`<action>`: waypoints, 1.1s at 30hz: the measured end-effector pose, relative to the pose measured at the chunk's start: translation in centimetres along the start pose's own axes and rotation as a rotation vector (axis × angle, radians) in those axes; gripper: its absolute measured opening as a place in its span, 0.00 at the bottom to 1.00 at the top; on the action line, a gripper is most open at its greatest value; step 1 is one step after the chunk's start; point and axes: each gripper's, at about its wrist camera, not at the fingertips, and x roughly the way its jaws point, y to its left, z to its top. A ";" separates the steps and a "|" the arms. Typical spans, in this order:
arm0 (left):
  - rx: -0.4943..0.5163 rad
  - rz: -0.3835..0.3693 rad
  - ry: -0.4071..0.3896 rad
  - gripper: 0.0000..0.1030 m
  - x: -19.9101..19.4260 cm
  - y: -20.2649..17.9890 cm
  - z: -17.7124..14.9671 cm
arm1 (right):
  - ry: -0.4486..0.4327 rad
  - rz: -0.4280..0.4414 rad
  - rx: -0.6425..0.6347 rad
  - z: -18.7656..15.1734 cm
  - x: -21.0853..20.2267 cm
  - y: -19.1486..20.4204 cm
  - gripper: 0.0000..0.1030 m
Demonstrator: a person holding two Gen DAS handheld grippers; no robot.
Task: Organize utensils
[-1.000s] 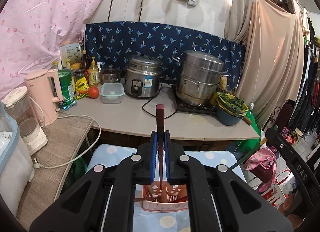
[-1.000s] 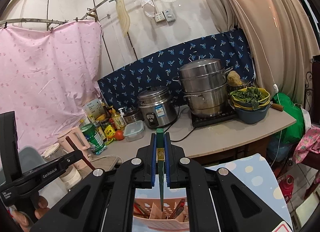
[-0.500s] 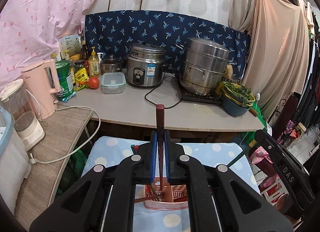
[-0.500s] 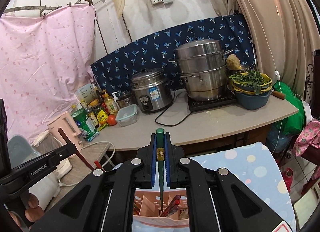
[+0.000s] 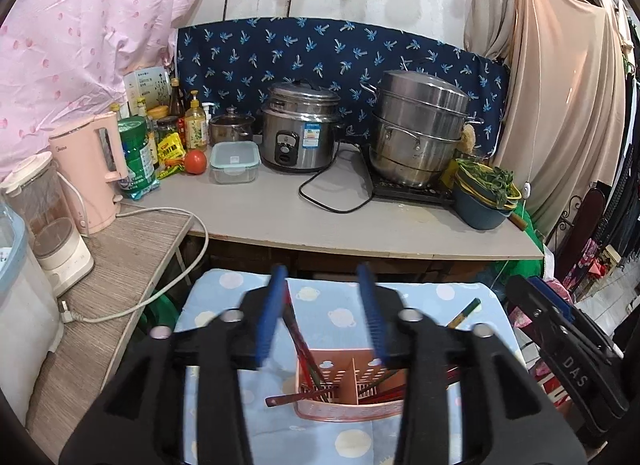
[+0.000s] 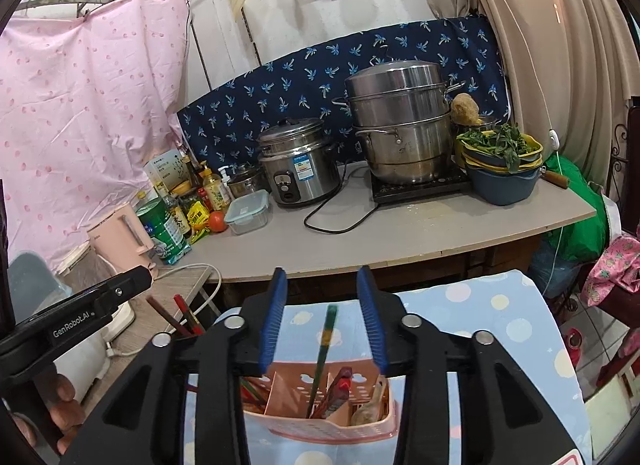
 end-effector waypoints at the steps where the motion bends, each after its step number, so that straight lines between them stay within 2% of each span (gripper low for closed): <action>1: 0.005 0.007 -0.010 0.46 -0.4 0.0 -0.2 | -0.001 0.003 -0.003 -0.1 -0.4 0.0 0.43; 4: 0.024 0.028 -0.022 0.54 -1.4 0.0 -0.8 | 0.002 0.001 -0.019 -0.8 -1.9 0.3 0.52; 9: 0.040 0.056 -0.010 0.69 -3.2 0.3 -2.8 | 0.031 -0.003 -0.034 -3.3 -4.5 0.6 0.56; 12: 0.049 0.067 0.013 0.70 -4.1 0.5 -4.5 | 0.050 -0.026 -0.048 -5.0 -6.0 0.8 0.60; 20: 0.059 0.098 0.084 0.71 -5.9 0.7 -9.6 | 0.103 -0.054 -0.051 -9.7 -9.0 0.7 0.63; 23: 0.064 0.112 0.102 0.76 -6.4 0.8 -11.4 | 0.126 -0.058 -0.062 -11.2 -10.0 0.9 0.67; 25: 0.059 0.114 0.113 0.84 -6.9 0.9 -12.4 | 0.135 -0.068 -0.072 -12.0 -10.6 1.1 0.69; 33: 0.083 0.133 0.150 0.87 -8.0 0.6 -15.8 | 0.154 -0.119 -0.094 -14.7 -12.2 1.5 0.72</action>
